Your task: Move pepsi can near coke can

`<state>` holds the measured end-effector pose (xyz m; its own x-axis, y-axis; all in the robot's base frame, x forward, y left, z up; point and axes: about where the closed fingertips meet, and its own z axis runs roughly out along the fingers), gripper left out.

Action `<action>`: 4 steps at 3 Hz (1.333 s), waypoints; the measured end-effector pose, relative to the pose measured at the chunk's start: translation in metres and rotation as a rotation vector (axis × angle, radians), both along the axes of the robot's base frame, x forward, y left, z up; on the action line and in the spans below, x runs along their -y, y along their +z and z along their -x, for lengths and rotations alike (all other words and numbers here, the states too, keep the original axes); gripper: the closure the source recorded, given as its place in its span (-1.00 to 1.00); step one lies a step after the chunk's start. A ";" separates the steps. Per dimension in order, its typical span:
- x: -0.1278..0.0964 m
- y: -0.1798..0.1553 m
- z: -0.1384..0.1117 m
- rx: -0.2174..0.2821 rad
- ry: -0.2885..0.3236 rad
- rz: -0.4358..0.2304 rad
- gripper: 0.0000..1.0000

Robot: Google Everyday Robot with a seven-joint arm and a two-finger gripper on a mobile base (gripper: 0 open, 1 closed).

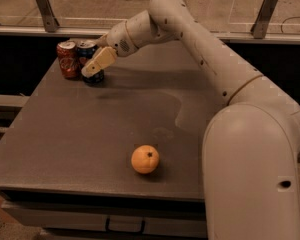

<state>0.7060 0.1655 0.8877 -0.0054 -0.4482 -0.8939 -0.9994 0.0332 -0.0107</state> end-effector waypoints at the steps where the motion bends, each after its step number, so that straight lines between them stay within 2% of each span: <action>1: 0.003 0.001 -0.003 -0.004 -0.016 -0.006 -1.00; 2: 0.036 0.013 -0.023 0.019 -0.110 -0.013 -1.00; 3: 0.126 0.041 -0.059 0.077 -0.323 0.000 -1.00; 4: 0.238 0.094 -0.076 0.179 -0.569 0.012 -1.00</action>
Offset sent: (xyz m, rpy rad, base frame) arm 0.0544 -0.0950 0.0358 0.0256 -0.0601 -0.2624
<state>0.7819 -0.0727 0.9815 -0.0976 -0.4289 -0.8981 -0.8071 0.5620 -0.1807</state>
